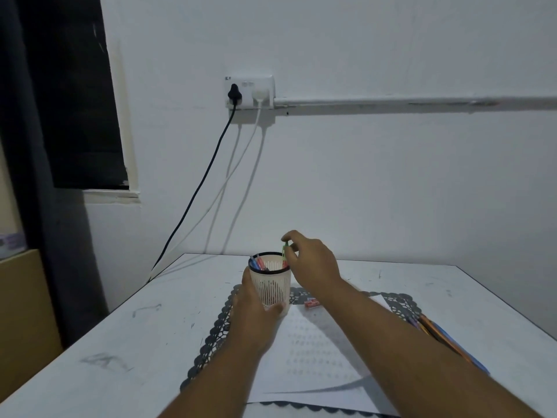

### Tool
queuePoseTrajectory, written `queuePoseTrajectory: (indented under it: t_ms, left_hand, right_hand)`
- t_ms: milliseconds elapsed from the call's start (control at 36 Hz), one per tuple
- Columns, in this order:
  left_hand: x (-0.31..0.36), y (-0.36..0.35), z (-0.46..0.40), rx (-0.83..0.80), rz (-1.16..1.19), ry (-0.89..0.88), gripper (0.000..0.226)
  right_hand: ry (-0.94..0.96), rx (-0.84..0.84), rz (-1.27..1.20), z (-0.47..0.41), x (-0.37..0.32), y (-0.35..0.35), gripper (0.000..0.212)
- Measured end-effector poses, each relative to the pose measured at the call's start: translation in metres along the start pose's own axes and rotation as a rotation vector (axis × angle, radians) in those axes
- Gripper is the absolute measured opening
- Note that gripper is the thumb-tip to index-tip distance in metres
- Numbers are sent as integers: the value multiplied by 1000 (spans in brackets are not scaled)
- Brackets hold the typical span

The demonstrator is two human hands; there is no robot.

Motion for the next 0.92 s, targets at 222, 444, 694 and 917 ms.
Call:
queuePoseTrajectory:
  t_ms: [222,444,694,917]
  left_hand:
    - [-4,-1,-3,-14,36,-3,109]
    - [23,15,5,85,-84,16,131]
    - [82,28,37,200,-201,-672,22]
    - [70,-17,66,-354,-644,-571,34]
  right_hand:
    - [-158,-6,-226,1,10,-2,28]
    - [-215,53,-289,44,40,16,18]
    - [-192,-421,257,112,70,19,15]
    - [-96,-343,284,131,69,20,18]
Point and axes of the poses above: each hand's wrist, its own z-axis away from the middle knuckle, its own y-axis out of the back of the hand, x = y × z, the point moved 3 cm from there along -z, towards the middle knuckle, and after that the axes turned 4 degrees about x, right-handed, at the moved point
